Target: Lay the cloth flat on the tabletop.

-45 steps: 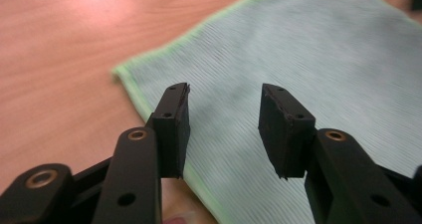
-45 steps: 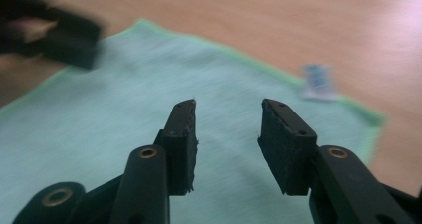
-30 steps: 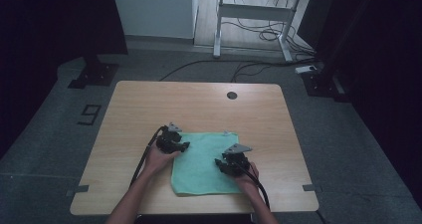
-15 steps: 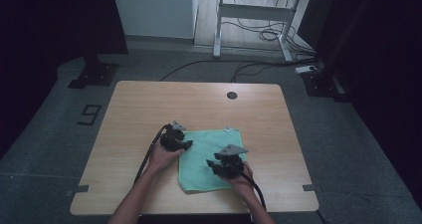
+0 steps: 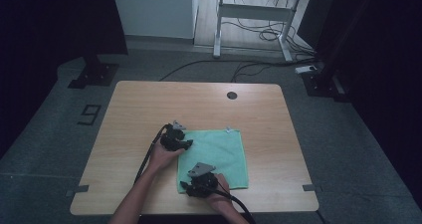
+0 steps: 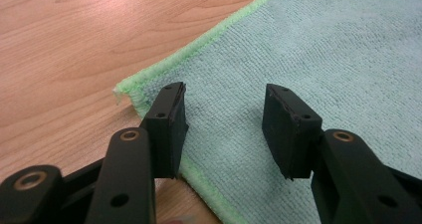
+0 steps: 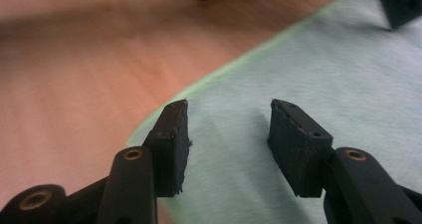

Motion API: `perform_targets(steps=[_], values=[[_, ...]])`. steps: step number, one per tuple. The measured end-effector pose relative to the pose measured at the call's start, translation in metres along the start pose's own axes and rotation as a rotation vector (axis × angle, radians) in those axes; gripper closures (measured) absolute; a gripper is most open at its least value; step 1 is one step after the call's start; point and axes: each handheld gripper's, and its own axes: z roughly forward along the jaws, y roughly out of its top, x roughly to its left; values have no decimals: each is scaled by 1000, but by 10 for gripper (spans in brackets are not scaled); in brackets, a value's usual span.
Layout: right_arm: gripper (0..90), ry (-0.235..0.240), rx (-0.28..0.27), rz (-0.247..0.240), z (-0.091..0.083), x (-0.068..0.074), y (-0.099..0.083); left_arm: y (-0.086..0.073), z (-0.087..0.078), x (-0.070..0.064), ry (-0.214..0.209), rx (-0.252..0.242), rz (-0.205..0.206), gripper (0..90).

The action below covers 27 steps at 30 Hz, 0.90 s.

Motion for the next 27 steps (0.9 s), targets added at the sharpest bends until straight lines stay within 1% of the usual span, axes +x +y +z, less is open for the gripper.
perform_targets(steps=[2,4,6,8,9,11,12,17,19,20,21,22,24,25,26,27], values=[[483,18,-3,-13,-2,5,1,0,0,0,2,-1,1,522],[483,40,-27,-6,-6,7,5,-1,0,-1,8,-3,2,521],[483,37,-32,-6,-7,7,6,-1,0,-1,9,-3,3,521],[481,17,-29,-11,-5,6,7,-1,0,-2,10,-3,2,521],[480,10,-21,-7,-3,4,7,-1,0,-2,11,-3,2,521],[480,18,-8,13,0,1,4,-1,0,-2,11,-6,3,521],[482,15,-14,9,3,2,0,-1,0,-1,6,-5,4,522],[511,9,-13,7,5,8,1,-1,0,-1,5,-6,2,522],[518,8,-10,-6,5,12,2,-1,0,-1,6,-5,5,522],[518,6,-7,-1,6,13,3,-1,0,-1,5,-5,7,522],[517,18,-5,3,7,11,4,-1,0,0,3,-5,6,522],[517,18,-5,3,7,11,4,-1,0,0,1,-5,6,522],[496,39,-7,18,7,9,5,-1,0,0,0,-2,9,521],[495,48,-9,31,6,8,5,-1,0,-1,3,2,15,519],[502,41,-35,48,-2,3,4,-1,-1,-2,8,6,21,520],[502,41,-35,48,-2,3,4,-1,-3,-2,9,7,23,520]])
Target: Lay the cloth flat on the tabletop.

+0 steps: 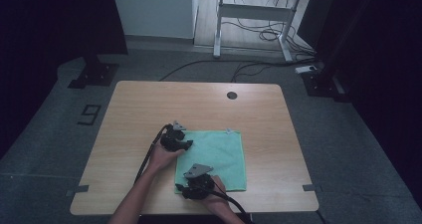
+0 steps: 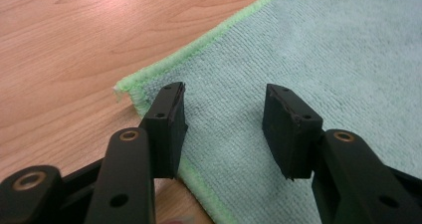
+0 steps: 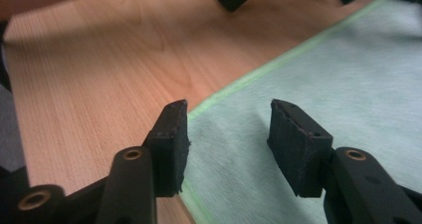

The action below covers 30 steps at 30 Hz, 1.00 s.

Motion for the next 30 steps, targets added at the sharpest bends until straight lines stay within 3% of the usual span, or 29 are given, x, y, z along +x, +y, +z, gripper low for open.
perform_targets(steps=[3,6,11,15,22,30], values=[[517,-44,-46,38,-22,-15,-5,-2,-6,-2,1,-19,7,531],[524,-110,-54,90,-42,-36,-15,-3,-7,0,9,-7,4,535],[512,-211,20,135,-60,-60,-42,-5,-5,4,2,3,-14,543],[506,-216,18,150,-68,-64,-54,-5,-4,5,-4,-1,-17,546],[492,-275,17,205,-93,-70,-73,-6,-4,5,-3,-10,-20,547],[507,-284,4,207,-106,-69,-85,-7,-4,4,-5,-10,-21,539]])
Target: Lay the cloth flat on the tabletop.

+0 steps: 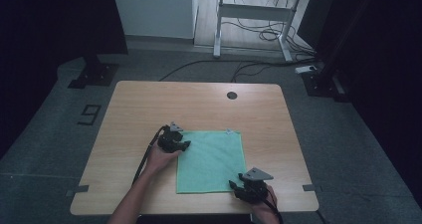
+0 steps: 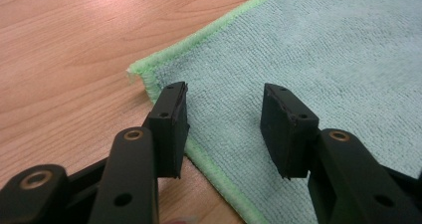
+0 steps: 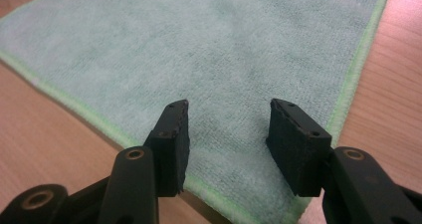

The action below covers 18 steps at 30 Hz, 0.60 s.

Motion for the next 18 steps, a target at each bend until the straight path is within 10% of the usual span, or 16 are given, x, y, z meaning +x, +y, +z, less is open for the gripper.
perform_targets(steps=[18], values=[[491,40,4,10,-7,4,0,1,-11,1,3,-16,6,530]])
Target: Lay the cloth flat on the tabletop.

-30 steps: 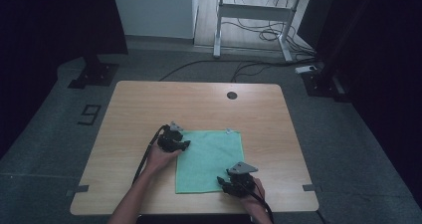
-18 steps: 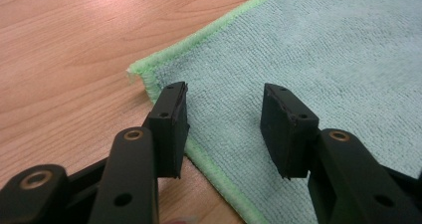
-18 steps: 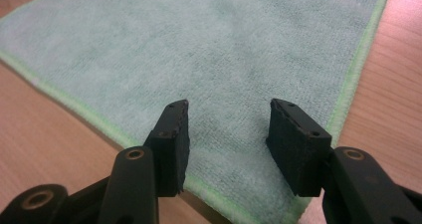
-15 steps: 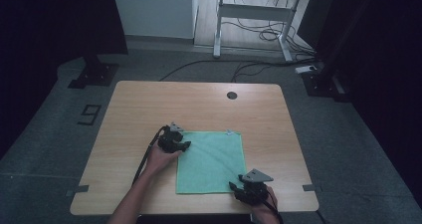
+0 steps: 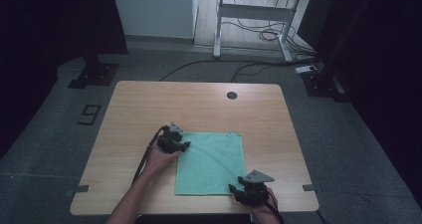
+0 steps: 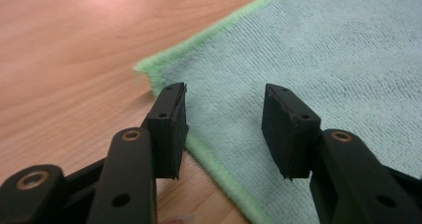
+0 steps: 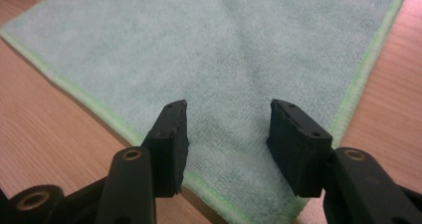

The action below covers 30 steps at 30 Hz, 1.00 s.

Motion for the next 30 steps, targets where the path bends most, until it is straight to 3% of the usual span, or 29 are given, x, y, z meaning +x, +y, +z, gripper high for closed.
perform_targets(steps=[6,13,30], values=[[477,34,-47,-45,3,12,14,4,-18,9,28,-41,-16,521],[450,111,-83,-88,21,36,31,5,-32,11,43,-64,-19,507],[439,203,-91,-125,58,74,59,2,-38,18,47,-69,-55,497]])
